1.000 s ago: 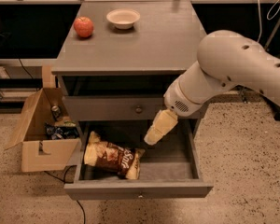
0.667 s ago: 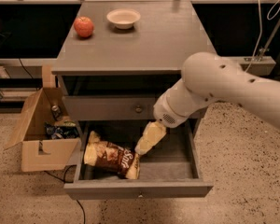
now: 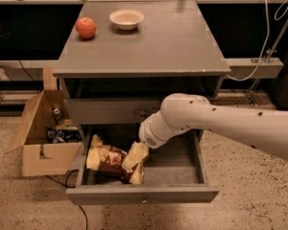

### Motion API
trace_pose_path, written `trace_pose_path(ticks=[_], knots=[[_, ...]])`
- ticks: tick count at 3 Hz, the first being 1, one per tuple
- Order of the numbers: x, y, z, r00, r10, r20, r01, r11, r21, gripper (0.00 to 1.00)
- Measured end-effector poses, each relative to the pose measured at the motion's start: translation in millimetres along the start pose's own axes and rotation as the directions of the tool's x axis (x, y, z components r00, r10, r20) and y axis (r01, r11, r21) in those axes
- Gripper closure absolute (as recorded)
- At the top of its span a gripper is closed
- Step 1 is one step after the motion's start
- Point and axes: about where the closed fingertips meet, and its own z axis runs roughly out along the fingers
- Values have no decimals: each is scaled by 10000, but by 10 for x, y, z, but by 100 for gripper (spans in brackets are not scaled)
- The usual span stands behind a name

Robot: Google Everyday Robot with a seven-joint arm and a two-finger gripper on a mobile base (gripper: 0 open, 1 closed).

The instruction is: Pick brown chip bag from middle drawer and place on counter

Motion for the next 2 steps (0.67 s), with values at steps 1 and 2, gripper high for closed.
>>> trace_pose_path(ticks=[1, 2], knots=[[-107, -51, 468, 9988, 145, 468, -144, 9999, -17, 0], [-214, -89, 892, 9969, 330, 712, -327, 9995, -44, 0]])
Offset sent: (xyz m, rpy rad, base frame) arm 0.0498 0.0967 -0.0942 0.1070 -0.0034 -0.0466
